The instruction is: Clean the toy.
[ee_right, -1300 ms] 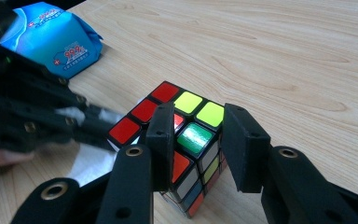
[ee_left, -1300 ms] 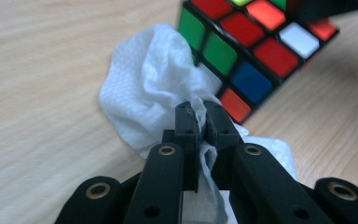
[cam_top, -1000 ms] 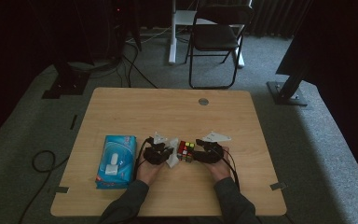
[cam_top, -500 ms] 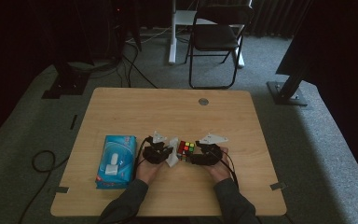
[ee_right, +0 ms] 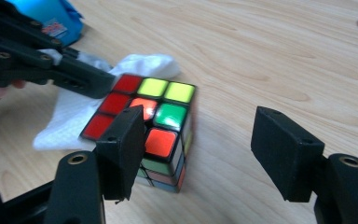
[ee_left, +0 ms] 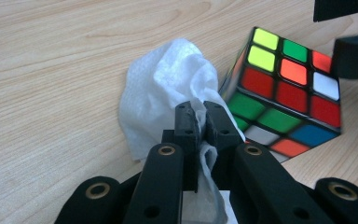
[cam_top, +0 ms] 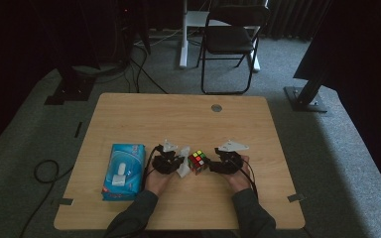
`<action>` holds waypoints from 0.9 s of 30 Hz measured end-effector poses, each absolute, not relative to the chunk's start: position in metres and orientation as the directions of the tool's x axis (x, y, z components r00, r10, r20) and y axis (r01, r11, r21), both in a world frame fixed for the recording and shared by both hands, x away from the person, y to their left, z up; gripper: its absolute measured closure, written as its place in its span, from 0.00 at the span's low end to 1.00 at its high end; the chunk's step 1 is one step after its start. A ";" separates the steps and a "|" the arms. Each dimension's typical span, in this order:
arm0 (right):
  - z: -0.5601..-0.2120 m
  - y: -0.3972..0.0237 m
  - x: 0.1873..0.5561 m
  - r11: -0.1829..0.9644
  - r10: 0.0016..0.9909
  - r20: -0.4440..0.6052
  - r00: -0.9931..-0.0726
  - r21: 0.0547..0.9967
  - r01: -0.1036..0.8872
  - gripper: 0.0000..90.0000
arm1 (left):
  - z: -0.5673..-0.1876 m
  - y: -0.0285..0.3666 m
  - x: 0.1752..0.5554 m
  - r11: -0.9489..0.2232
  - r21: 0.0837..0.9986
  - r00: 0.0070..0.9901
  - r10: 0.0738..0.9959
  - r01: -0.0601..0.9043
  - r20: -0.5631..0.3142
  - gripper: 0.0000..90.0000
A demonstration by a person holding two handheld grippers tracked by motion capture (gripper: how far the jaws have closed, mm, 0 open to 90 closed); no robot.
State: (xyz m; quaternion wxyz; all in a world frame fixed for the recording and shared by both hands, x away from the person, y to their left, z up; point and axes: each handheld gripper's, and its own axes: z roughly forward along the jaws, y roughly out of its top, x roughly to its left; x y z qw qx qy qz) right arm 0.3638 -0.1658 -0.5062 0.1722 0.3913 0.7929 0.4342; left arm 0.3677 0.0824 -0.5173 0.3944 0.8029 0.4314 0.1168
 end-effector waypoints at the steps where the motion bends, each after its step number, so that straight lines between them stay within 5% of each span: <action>1: -0.506 -0.166 0.364 0.317 0.770 0.067 -0.634 0.823 0.471 0.41 | -0.517 0.082 0.368 -0.315 0.734 0.601 0.785 0.601 -0.154 0.95; 27: -0.509 -0.161 0.376 0.253 0.797 0.121 -0.592 0.822 0.509 0.49 | -0.519 0.064 0.361 -0.365 0.742 0.677 0.718 0.563 -0.161 0.95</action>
